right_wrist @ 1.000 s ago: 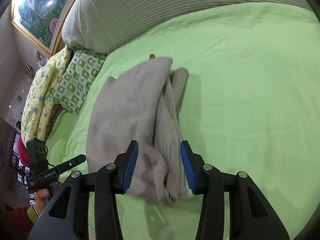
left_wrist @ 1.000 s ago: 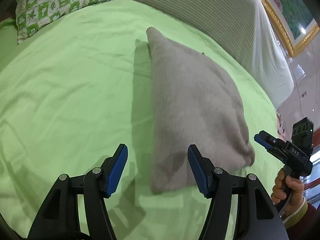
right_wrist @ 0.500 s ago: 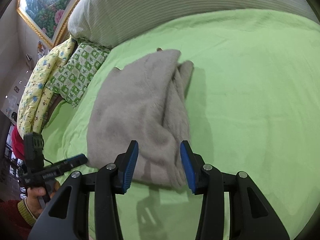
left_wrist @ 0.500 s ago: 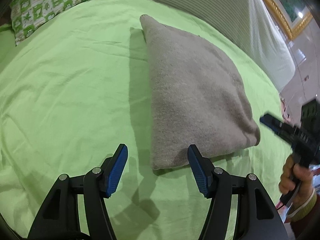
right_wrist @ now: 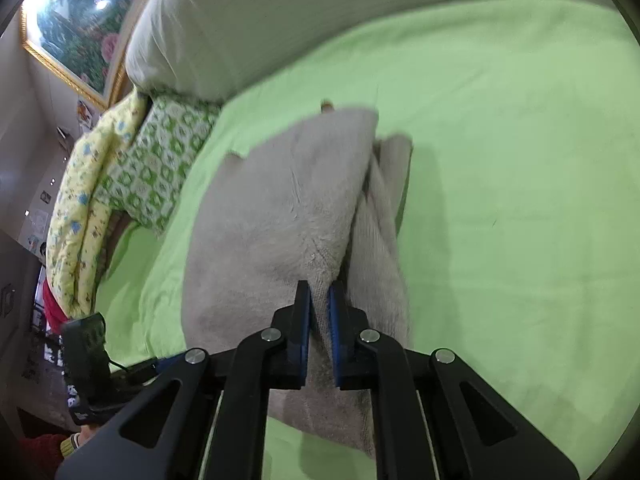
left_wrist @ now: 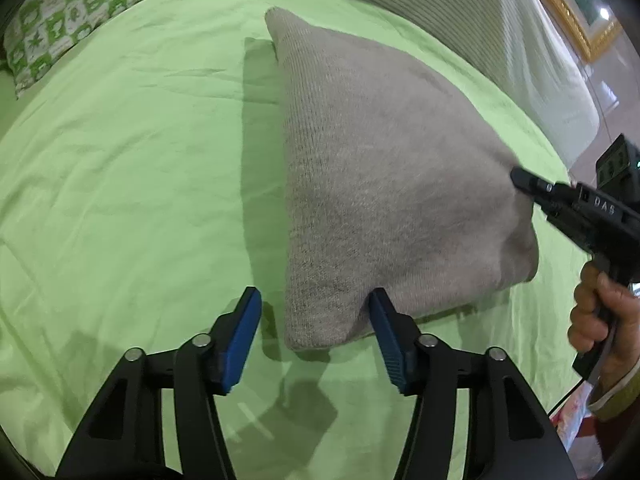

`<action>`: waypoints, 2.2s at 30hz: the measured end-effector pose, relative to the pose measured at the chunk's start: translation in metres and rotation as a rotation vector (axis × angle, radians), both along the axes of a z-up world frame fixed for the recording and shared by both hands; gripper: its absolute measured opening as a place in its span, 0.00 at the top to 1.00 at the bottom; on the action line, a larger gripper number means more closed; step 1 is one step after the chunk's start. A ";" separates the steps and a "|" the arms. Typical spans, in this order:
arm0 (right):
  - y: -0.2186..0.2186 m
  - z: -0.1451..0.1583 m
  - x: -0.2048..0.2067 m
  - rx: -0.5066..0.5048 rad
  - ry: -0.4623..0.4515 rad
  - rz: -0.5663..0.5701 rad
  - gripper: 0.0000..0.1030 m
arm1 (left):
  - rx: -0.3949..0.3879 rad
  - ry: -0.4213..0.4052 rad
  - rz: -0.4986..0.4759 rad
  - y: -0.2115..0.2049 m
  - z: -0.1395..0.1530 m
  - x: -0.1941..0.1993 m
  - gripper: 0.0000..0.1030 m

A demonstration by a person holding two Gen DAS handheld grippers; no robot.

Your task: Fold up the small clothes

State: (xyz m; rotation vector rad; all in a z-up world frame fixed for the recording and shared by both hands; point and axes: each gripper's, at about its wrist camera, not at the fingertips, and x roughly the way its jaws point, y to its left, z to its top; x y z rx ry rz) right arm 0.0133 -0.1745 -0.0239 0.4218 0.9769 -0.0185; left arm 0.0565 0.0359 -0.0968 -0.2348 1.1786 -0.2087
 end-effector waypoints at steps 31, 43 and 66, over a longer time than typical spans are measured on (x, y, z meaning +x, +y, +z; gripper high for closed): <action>0.015 0.002 0.044 -0.149 -0.016 0.016 0.74 | 0.021 -0.168 0.011 -0.026 0.043 0.099 0.51; -0.012 -0.029 0.067 -0.118 0.075 -0.023 0.82 | 0.074 -0.116 -0.007 -0.029 0.024 0.118 0.49; 0.025 -0.017 -0.049 -0.139 0.098 -0.038 0.69 | 0.209 -0.096 0.053 -0.013 0.037 0.000 0.28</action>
